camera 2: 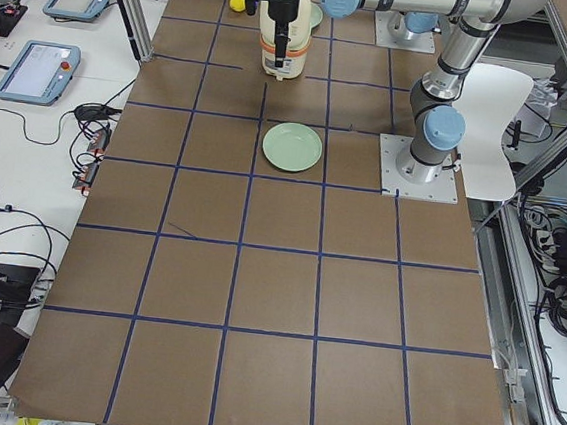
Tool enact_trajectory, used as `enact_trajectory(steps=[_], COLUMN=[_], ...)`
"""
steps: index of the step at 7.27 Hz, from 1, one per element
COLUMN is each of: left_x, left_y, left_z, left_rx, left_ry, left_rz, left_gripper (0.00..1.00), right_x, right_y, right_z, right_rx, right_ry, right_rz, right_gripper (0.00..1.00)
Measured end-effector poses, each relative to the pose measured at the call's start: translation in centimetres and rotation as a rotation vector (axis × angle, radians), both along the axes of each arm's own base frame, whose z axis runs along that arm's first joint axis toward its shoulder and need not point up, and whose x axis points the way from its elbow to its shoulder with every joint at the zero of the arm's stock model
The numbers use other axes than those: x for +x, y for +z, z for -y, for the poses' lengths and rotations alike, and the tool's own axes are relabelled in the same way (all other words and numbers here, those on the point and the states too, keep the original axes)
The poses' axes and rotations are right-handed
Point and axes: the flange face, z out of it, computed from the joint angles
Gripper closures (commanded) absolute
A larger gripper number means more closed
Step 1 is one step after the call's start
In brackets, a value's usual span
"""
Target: Press rice cooker button
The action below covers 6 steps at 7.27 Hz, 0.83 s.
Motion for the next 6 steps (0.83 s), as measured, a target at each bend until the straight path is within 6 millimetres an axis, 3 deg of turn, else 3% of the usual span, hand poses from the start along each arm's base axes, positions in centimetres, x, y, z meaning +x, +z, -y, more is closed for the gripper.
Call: enact_trajectory(steps=[6], left_x=[0.0], left_y=[-0.01], left_z=[0.0], left_rx=[0.0], left_ry=[0.0], left_rz=[0.0], left_gripper=[0.0], right_x=[0.01], right_y=[0.5], right_z=[0.72], right_rx=[0.01], right_ry=[-0.013], right_rz=[0.0], right_gripper=[0.01])
